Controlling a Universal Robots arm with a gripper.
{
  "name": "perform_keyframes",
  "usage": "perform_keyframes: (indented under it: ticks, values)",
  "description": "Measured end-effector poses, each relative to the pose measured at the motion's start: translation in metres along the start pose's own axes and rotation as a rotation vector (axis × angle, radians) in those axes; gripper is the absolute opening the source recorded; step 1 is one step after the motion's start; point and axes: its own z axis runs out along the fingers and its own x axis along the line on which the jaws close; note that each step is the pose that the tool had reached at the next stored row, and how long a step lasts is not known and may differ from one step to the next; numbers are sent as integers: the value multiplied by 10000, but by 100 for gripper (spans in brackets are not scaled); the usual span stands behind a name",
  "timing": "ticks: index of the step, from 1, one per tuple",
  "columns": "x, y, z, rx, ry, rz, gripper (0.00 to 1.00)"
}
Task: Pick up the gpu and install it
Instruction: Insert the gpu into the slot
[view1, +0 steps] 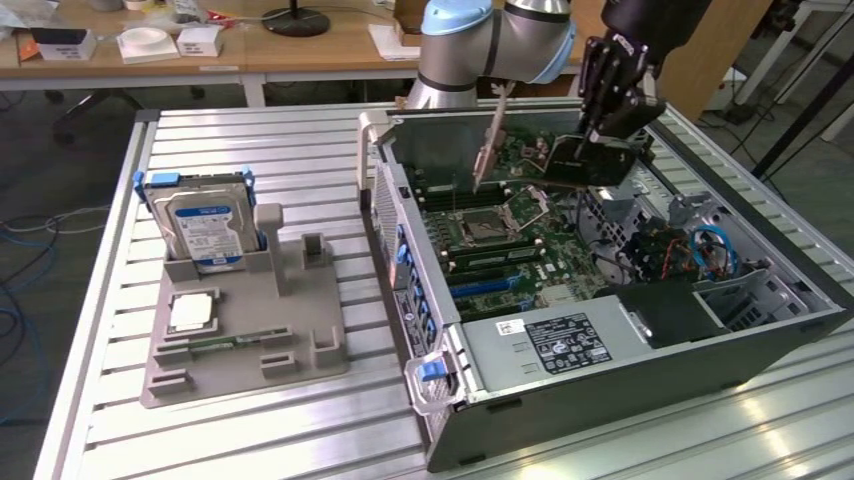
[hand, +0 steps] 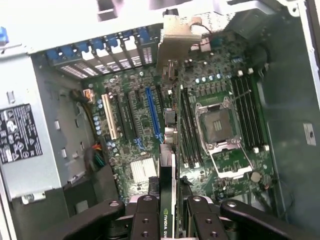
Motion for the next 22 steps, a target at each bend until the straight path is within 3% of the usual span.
perform_keyframes:
  ticks: [12, 22]
  values:
    - [0, 0, 3, 9, 70, -1748, 26]
    - [0, 0, 3, 10, 76, -1913, 26]
